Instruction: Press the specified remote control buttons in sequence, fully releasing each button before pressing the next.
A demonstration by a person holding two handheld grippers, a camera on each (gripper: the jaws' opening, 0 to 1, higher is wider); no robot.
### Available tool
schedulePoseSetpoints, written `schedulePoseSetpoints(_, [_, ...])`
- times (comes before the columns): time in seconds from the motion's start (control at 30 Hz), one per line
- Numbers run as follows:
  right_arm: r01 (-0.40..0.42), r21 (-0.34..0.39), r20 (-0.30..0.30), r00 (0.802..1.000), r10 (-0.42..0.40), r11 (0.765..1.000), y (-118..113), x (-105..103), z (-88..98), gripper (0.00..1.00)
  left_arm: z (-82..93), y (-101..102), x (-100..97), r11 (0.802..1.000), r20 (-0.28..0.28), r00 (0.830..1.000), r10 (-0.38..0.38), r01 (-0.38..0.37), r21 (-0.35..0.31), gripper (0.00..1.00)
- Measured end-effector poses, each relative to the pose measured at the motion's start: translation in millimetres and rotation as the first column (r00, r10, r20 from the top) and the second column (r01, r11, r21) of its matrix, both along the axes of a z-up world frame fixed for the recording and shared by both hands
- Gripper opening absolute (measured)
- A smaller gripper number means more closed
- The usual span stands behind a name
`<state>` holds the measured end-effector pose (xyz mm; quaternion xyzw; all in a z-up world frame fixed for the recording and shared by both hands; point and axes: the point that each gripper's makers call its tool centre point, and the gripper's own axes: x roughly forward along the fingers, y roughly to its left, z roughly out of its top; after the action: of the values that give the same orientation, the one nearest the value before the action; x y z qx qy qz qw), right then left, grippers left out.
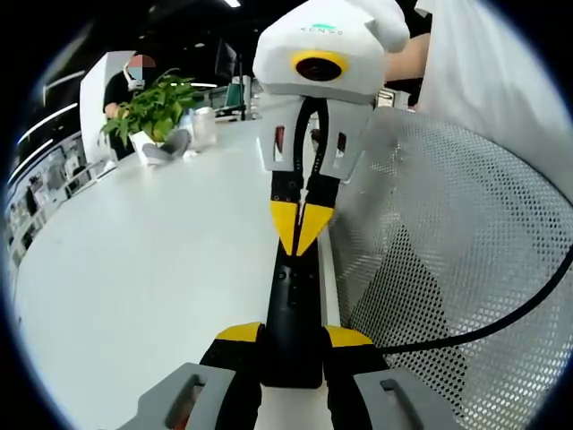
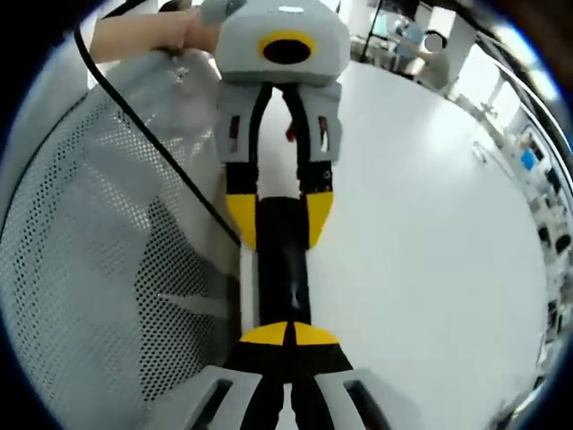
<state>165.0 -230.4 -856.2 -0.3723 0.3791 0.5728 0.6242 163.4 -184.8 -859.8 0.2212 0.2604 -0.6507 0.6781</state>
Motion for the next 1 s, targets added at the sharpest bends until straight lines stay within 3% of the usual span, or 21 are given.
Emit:
schedulePoseSetpoints(0.1, [0.097, 0.090, 0.010, 0.995, -0.098, 0.991, 0, 1, 1.5, 0.00, 0.1, 0, 0.1, 1.000, 0.000, 1.000, 0.000, 0.000, 0.000, 0.25])
schedulePoseSetpoints(0.2, [0.086, 0.109, 0.043, 0.995, -0.091, 0.990, -1, -1, 1.8, 0.00, 0.5, 0, 0.0, 1.000, 0.000, 1.000, 0.000, 0.000, 0.000, 0.25])
schedulePoseSetpoints(0.33, [0.148, 0.123, 0.009, 0.989, -0.150, 0.981, 1, 2, 2.4, 0.00, 0.4, 0, 0.1, 1.000, -0.001, 1.000, 0.001, -0.001, -0.001, 0.25])
schedulePoseSetpoints(0.5, [0.139, 0.121, -0.011, 0.990, -0.138, 0.983, 2, 1, 2.8, 0.00, 0.4, 0, 0.0, 1.000, -0.001, 1.000, 0.001, -0.001, -0.001, 0.25])
schedulePoseSetpoints(1.0, [0.051, 0.107, 0.021, 0.998, -0.054, 0.993, 11, -2, 3.2, 0.00, 0.0, 0, -0.5, 1.000, -0.001, 1.000, 0.001, -0.001, -0.001, 0.25])
